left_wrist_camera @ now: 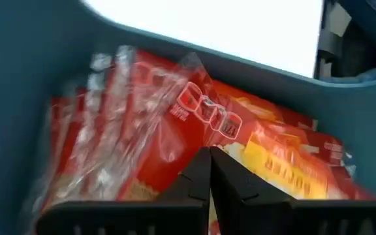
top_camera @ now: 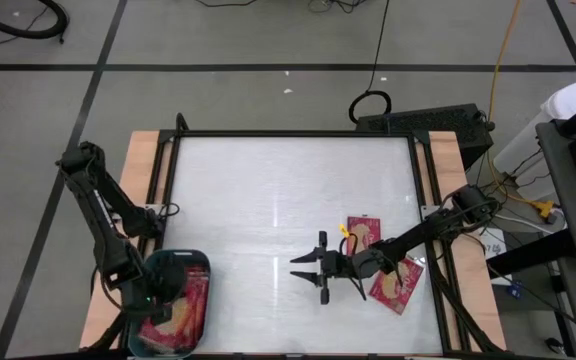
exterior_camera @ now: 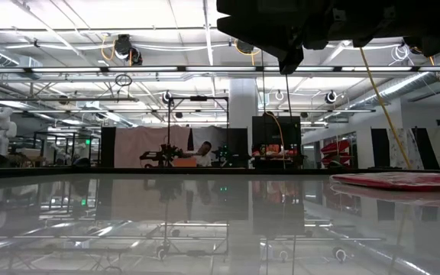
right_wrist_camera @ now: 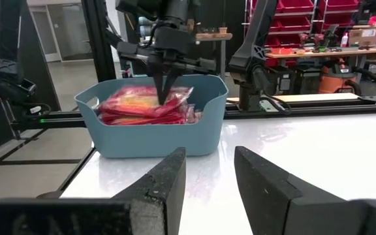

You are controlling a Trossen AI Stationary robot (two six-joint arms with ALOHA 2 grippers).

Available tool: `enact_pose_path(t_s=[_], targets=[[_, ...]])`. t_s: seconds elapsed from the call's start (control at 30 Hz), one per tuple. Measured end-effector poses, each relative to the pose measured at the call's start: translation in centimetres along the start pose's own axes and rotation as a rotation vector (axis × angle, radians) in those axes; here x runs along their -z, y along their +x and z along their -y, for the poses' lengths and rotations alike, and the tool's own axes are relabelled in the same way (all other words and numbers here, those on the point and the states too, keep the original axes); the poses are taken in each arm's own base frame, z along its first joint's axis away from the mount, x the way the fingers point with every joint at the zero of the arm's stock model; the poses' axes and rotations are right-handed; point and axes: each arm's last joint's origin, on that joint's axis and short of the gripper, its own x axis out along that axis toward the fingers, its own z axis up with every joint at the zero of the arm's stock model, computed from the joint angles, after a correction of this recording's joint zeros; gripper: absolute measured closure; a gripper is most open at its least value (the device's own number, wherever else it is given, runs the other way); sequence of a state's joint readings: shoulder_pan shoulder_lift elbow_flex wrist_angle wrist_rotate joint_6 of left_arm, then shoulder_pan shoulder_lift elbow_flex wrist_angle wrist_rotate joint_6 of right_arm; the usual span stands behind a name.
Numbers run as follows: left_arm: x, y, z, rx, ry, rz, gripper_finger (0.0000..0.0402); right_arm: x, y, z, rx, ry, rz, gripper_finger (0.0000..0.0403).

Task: Sort popcorn bags into baskets
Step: Put the red popcorn bag into the blue bin

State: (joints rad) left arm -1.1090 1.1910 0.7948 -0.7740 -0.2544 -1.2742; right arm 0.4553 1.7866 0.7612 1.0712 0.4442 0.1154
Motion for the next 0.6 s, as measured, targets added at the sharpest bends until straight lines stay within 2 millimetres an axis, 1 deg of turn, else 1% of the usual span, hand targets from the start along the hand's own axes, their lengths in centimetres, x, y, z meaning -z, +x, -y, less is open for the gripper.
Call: enact_pose_path(t_s=[0.2, 0.37, 0.47, 0.6], targets=[[1.0, -1.1, -1.2, -0.062, -0.071, -0.085, 0.0396, 0.0, 0.0, 0.0, -0.001, -0.001, -0.003, 0.0279], [1.5, -2.0, -1.3, -0.019, -0.066, -0.093, 0.0394, 0.1, 0.0, 0.0, -0.001, -0.003, -0.011, 0.0279], [1.2, -2.4, -1.1, 0.023, -0.032, -0.024, 0.0398, 0.1, 0.0, 0.0, -0.002, -0.003, -0.01, 0.0279], [0.4, -2.7, 0.1, 0.12, 0.05, 0.171, 0.0396, 0.1, 0.0, 0.0, -0.001, -0.003, -0.009, 0.0279]])
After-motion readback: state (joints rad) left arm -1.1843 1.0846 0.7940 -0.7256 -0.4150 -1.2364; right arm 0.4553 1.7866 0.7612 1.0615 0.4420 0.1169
